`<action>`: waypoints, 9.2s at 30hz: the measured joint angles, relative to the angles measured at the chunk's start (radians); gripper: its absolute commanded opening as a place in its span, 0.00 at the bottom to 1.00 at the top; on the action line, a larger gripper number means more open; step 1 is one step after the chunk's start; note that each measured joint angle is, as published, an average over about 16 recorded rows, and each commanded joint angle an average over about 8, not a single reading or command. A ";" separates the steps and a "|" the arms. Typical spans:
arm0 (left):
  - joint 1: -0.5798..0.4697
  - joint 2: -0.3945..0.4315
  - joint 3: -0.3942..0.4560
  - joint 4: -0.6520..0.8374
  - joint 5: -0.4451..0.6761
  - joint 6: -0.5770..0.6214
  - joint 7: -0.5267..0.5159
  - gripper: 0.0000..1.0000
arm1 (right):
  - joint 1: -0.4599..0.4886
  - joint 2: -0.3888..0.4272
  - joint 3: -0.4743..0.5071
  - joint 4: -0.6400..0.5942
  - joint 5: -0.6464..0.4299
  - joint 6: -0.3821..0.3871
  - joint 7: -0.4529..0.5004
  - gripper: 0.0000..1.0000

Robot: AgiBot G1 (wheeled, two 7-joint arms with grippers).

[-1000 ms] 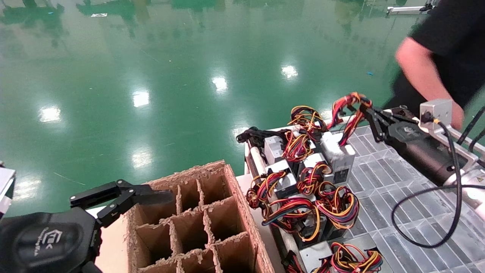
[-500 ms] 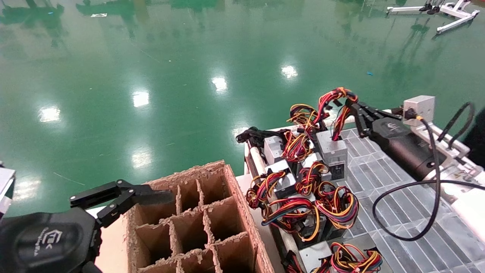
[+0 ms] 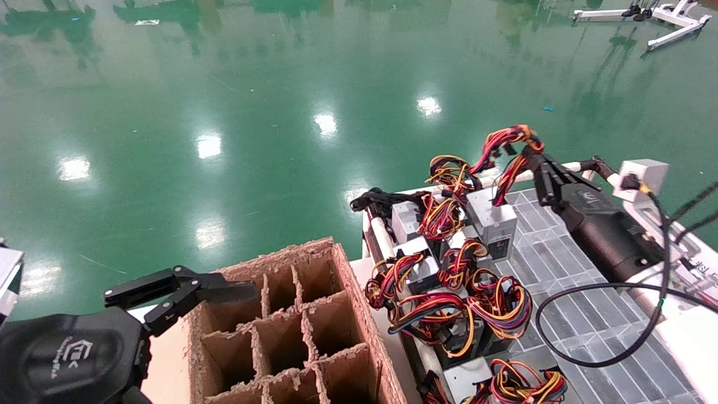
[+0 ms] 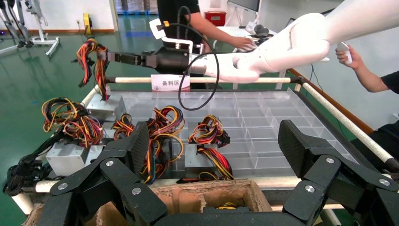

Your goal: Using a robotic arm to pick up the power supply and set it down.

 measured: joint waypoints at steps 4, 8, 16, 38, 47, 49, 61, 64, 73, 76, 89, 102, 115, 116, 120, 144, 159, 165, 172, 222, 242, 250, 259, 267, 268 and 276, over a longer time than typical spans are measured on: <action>0.000 0.000 0.000 0.000 0.000 0.000 0.000 1.00 | -0.037 -0.018 0.036 -0.006 0.052 -0.010 -0.004 0.00; 0.000 0.000 0.000 0.000 0.000 0.000 0.000 1.00 | -0.072 -0.039 0.069 -0.010 0.099 -0.015 -0.014 0.00; 0.000 0.000 0.000 0.000 0.000 0.000 0.000 1.00 | -0.122 -0.079 0.116 -0.008 0.166 -0.016 -0.041 0.00; 0.000 0.000 0.000 0.000 0.000 0.000 0.000 1.00 | -0.135 -0.154 0.174 0.012 0.251 -0.007 -0.094 0.00; 0.000 0.000 0.001 0.000 0.000 0.000 0.000 1.00 | -0.149 -0.170 0.180 0.010 0.258 -0.012 -0.124 0.00; 0.000 0.000 0.001 0.000 0.000 0.000 0.000 1.00 | -0.156 -0.168 0.180 0.011 0.258 -0.019 -0.130 0.00; 0.000 0.000 0.001 0.000 0.000 0.000 0.000 1.00 | -0.186 -0.116 0.156 0.013 0.224 -0.065 -0.159 0.00; 0.000 0.000 0.001 0.000 0.000 0.000 0.000 1.00 | -0.189 -0.095 0.144 0.014 0.206 -0.074 -0.163 0.00; 0.000 0.000 0.001 0.000 -0.001 0.000 0.000 1.00 | -0.185 -0.015 0.091 0.021 0.130 -0.104 -0.170 0.00; 0.000 0.000 0.001 0.000 -0.001 0.000 0.000 1.00 | -0.179 0.016 0.068 0.026 0.097 -0.116 -0.175 0.00; 0.000 0.000 0.001 0.000 -0.001 0.000 0.000 1.00 | -0.129 0.181 -0.050 0.058 -0.077 -0.215 -0.244 0.00; 0.000 0.000 0.001 0.000 -0.001 0.000 0.001 1.00 | -0.054 0.305 -0.138 0.076 -0.212 -0.302 -0.312 0.00; 0.000 0.000 0.001 0.000 -0.001 0.000 0.001 1.00 | 0.070 0.368 -0.240 0.085 -0.372 -0.308 -0.409 0.00; 0.000 0.000 0.001 0.000 -0.001 0.000 0.001 1.00 | 0.082 0.371 -0.248 0.086 -0.386 -0.305 -0.418 0.00; 0.000 0.000 0.001 0.000 -0.001 -0.001 0.001 1.00 | 0.129 0.384 -0.282 0.090 -0.439 -0.296 -0.457 0.00; 0.000 -0.001 0.002 0.000 -0.001 -0.001 0.001 1.00 | 0.342 0.403 -0.394 0.144 -0.631 -0.310 -0.649 0.00; 0.000 -0.001 0.002 0.000 -0.001 -0.001 0.001 1.00 | 0.463 0.364 -0.468 0.216 -0.774 -0.260 -0.796 0.00; 0.000 -0.001 0.002 0.000 -0.001 -0.001 0.001 1.00 | 0.513 0.330 -0.492 0.244 -0.825 -0.231 -0.843 0.00; 0.000 -0.001 0.002 0.000 -0.001 -0.001 0.001 1.00 | 0.558 0.282 -0.509 0.264 -0.862 -0.202 -0.881 0.00; -0.001 -0.001 0.002 0.000 -0.002 -0.001 0.001 1.00 | 0.561 0.290 -0.619 0.637 -1.094 0.143 -1.085 0.00; -0.001 -0.001 0.003 0.000 -0.002 -0.001 0.001 1.00 | 0.506 0.555 -0.633 0.961 -1.105 0.206 -0.970 0.00; -0.001 -0.001 0.003 0.000 -0.002 -0.001 0.001 1.00 | 0.489 0.544 -0.643 0.950 -1.106 0.228 -0.923 0.36; -0.001 -0.001 0.003 0.000 -0.002 -0.001 0.001 1.00 | 0.476 0.529 -0.651 0.909 -1.088 0.222 -0.874 1.00; 0.000 -0.001 0.003 0.000 -0.002 -0.001 0.001 1.00 | 0.475 0.527 -0.653 0.903 -1.085 0.219 -0.870 1.00; 0.000 -0.001 0.003 0.000 -0.002 -0.001 0.001 1.00 | 0.475 0.527 -0.652 0.905 -1.085 0.219 -0.871 1.00; 0.000 -0.001 0.003 0.000 -0.002 -0.001 0.001 1.00 | 0.477 0.530 -0.650 0.912 -1.088 0.221 -0.879 1.00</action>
